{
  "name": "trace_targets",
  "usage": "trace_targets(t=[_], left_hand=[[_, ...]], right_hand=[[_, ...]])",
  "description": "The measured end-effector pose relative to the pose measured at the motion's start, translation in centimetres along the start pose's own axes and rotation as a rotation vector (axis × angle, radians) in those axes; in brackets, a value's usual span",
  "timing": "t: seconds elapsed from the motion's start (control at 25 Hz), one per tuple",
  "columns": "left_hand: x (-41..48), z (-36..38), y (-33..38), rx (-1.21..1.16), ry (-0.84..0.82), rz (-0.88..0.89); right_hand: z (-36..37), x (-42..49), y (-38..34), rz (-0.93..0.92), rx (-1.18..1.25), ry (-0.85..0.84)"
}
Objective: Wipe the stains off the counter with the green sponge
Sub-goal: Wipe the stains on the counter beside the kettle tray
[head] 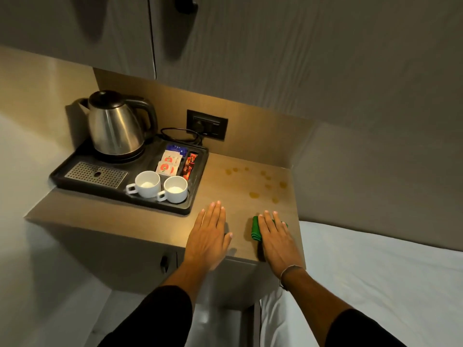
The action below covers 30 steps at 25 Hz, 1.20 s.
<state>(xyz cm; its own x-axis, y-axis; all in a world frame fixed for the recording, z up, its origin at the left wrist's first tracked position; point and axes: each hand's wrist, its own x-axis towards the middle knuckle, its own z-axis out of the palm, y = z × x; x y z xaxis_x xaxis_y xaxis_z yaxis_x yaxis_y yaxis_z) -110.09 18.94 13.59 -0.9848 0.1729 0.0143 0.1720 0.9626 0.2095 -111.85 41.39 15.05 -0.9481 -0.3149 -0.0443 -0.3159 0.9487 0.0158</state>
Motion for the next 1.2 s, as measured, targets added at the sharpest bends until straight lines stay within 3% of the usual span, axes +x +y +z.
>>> trace_targets(t=[0.32,0.48,0.84,0.96,1.08,1.2], left_hand=[[5.6,2.0,-2.9,-0.057,-0.115,0.005],[5.3,3.0,-3.1,-0.050,-0.116,-0.001],[5.3,4.1,-3.4,-0.056,-0.052,-0.002],[5.5,4.7,-3.6,-0.086,-0.022,-0.001],[5.4,5.2,-3.8,-0.108,0.020,0.006],[5.4,5.5,-3.9,-0.104,0.047,0.005]], right_hand=[[1.3,4.5,-0.5,0.040,0.082,-0.100],[2.7,3.8,-0.9,0.043,0.153,-0.050],[2.3,0.6,3.8,-0.167,0.221,-0.103],[1.7,3.6,7.3,-0.099,0.332,-0.074],[1.4,8.0,6.4,-0.011,0.324,-0.022],[3.1,5.6,7.2,-0.207,0.350,-0.020]])
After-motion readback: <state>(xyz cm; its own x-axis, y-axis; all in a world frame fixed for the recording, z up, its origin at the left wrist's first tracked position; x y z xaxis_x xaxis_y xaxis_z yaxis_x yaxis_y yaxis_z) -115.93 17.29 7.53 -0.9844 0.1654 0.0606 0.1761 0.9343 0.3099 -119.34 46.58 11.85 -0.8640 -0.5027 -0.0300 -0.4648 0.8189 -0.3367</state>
